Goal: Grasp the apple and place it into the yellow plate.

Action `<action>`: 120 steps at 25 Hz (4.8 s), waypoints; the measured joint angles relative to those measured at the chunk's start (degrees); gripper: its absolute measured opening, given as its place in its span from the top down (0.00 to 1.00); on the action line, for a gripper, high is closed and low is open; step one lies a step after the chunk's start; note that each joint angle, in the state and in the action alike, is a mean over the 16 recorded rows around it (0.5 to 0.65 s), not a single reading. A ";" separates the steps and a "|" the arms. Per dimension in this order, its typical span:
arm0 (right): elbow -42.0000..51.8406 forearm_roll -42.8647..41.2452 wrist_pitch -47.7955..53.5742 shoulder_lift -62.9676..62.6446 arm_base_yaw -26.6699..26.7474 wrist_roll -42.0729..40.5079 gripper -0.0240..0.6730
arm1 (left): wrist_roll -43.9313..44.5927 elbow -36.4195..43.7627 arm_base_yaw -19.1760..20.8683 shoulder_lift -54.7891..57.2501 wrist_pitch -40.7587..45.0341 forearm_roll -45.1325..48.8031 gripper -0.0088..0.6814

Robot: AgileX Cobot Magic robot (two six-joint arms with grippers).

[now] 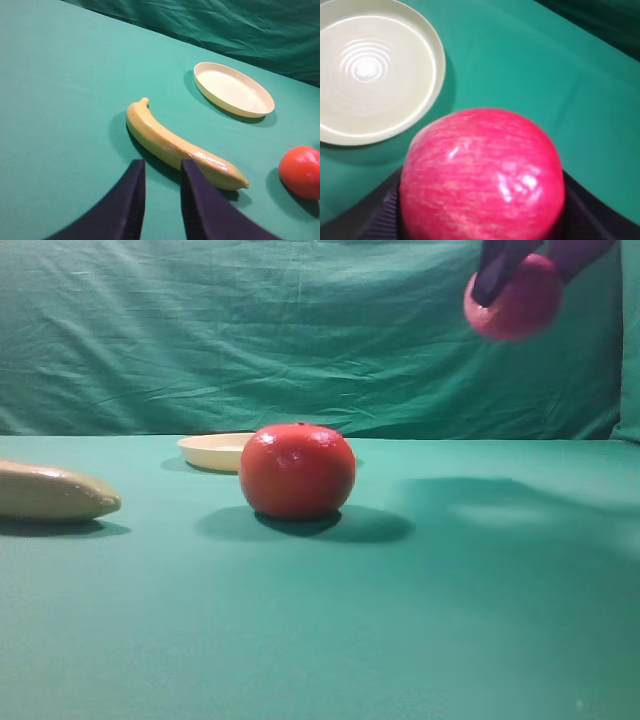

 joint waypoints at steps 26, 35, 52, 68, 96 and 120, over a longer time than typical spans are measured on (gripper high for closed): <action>-8.84 5.42 -10.36 15.65 10.21 -4.42 0.19 | 0.00 0.00 0.00 0.00 0.00 0.00 0.76; -10.29 4.91 -7.70 14.83 10.22 -4.84 0.07 | 0.00 0.00 0.00 0.00 0.00 0.00 0.76; -12.38 -5.63 7.62 -3.48 10.07 5.40 0.72 | 0.00 0.00 0.00 0.00 0.00 0.00 0.76; 11.68 -10.75 7.79 -30.36 9.92 19.63 0.97 | 0.00 0.00 0.00 0.00 0.00 0.00 0.76; 54.81 -13.82 -0.14 -82.30 9.90 24.15 0.97 | 0.00 0.00 0.00 0.00 0.00 0.00 0.76; 83.16 -21.74 -11.31 -106.96 -12.51 31.04 0.97 | 0.00 0.00 0.00 0.00 0.00 0.00 0.76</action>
